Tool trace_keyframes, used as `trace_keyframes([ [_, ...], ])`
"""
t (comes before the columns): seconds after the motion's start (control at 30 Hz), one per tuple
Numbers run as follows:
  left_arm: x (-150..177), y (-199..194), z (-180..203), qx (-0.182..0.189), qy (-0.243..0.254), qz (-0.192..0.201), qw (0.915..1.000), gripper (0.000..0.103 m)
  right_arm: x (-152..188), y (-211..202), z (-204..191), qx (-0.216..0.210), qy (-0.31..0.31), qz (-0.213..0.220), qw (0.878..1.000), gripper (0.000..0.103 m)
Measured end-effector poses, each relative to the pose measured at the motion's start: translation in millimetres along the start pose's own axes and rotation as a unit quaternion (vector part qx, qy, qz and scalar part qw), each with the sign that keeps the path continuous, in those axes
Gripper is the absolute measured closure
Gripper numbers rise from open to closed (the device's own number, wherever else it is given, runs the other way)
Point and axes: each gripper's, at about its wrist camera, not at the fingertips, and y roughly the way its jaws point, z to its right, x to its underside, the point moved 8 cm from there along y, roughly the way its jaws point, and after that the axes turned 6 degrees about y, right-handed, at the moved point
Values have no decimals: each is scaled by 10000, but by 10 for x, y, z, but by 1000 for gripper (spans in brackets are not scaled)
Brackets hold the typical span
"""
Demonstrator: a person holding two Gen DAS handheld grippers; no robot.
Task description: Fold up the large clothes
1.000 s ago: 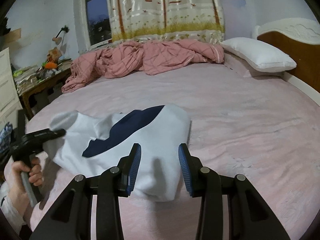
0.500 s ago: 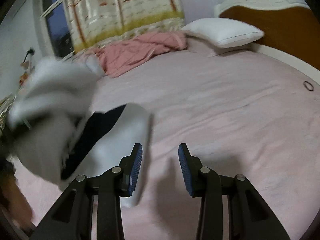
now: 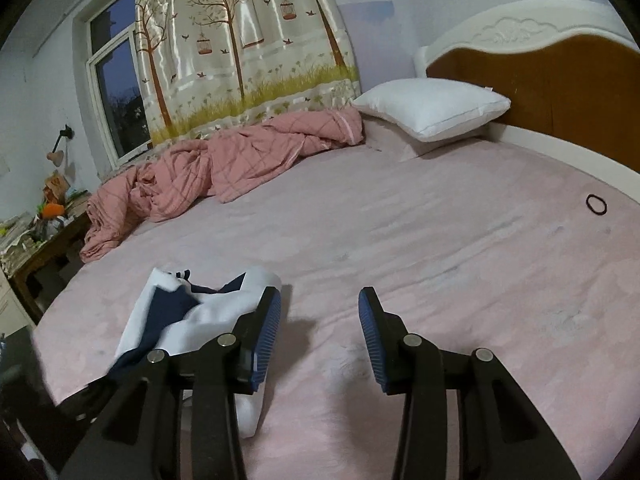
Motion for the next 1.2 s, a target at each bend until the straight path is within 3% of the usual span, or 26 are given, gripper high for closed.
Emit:
trace_keyframes([
  [0.13, 94, -182, -175, -67, -36, -36, 10000, 48, 38, 52, -32, -20, -3, -54, 10000, 60],
  [0.2, 119, -174, -223, -64, -91, 59, 9999, 52, 43, 77, -83, -87, 38, -89, 9999, 60],
  [0.27, 76, -122, -280, -69, -293, 179, 9994, 75, 61, 93, -151, -103, 12, -125, 9999, 60],
  [0.3, 30, -96, -282, 39, -387, 225, 9990, 76, 73, 91, -173, -97, -24, -127, 9999, 60],
  [0.43, -279, 20, -414, -118, -797, 400, 9959, 78, 117, 77, -250, 55, -345, -91, 9993, 60],
  [0.53, -399, 278, -452, 95, -995, 110, 9949, 77, 108, 110, -207, 125, -289, -100, 9995, 60],
  [0.6, -339, 511, -338, 583, -934, -308, 9934, 71, 94, 144, -135, 43, -60, -170, 9998, 60],
  [0.63, -300, 571, -256, 807, -814, -372, 9927, 60, 85, 159, -100, -59, 63, -227, 9997, 60],
  [0.67, -277, 569, -183, 1011, -722, -322, 9917, 40, 75, 174, -72, -154, 172, -276, 9994, 60],
  [0.7, -278, 516, -100, 1286, -680, -209, 9891, 30, 63, 182, -31, -196, 278, -302, 9990, 60],
  [0.73, -289, 442, -33, 1531, -701, -104, 9857, 11, 55, 188, 5, -184, 330, -296, 9988, 60],
  [0.77, -305, 353, 22, 1757, -745, -14, 9816, 6, 46, 187, 38, -155, 349, -272, 9989, 60],
  [0.87, -314, 38, 8, 1951, -988, 292, 9754, 6, 15, 182, 111, -66, 309, -231, 9992, 60],
  [1.0, -228, -344, -338, 1642, -1437, 569, 9742, 6, -12, 152, 79, -143, 237, -165, 9995, 60],
  [1.1, -199, -550, -800, 818, -1542, 787, 9815, 5, -10, 126, -85, -347, 83, -175, 9992, 60],
  [1.13, -174, -564, -964, 426, -1529, 755, 9844, 5, 8, 116, -159, -442, -1, -194, 9988, 60],
  [1.2, -74, -482, -1239, -12, -1579, 464, 9864, 5, 50, 93, -405, -684, -277, -230, 9970, 60],
])
